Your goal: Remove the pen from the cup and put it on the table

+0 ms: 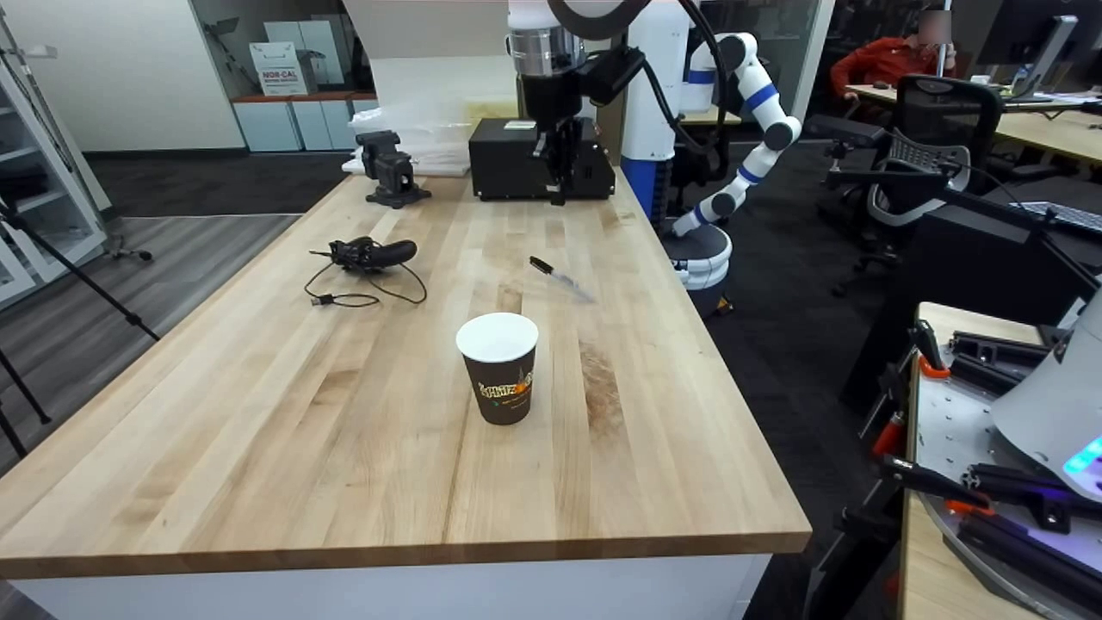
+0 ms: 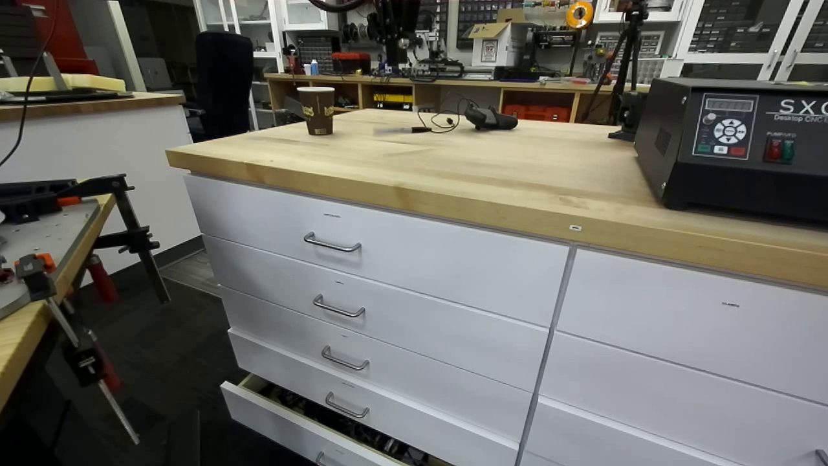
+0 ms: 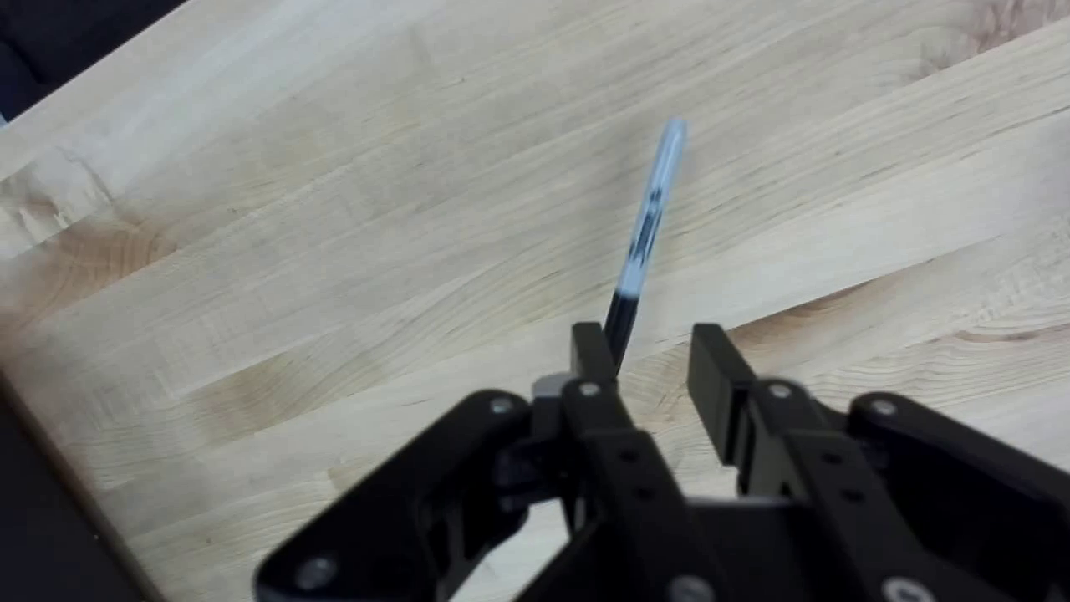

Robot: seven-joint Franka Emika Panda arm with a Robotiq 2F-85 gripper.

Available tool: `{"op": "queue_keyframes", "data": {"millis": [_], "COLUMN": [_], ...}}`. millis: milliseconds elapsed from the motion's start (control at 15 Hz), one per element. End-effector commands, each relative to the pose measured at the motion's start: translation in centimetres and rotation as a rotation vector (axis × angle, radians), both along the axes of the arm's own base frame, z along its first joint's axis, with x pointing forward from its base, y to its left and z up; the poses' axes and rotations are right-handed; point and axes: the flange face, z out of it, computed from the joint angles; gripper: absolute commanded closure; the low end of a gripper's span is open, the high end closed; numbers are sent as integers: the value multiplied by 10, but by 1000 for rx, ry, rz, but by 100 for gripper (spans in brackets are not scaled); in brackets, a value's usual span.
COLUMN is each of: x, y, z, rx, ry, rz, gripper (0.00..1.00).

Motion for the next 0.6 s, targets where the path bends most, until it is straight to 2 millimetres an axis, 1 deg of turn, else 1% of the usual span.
{"op": "queue_keyframes", "data": {"millis": [0,200,267,333,400,533], "x": [7,-4,-11,-20,-1,-7], "y": [-3,-1,1,1,6,7], "z": [6,6,2,-6,-5,-14], "rx": [8,68,107,147,88,120], "ry": [12,12,18,30,26,42], "rz": [-27,-11,4,11,-6,-2], "gripper": [38,17,12,5,24,10]}}
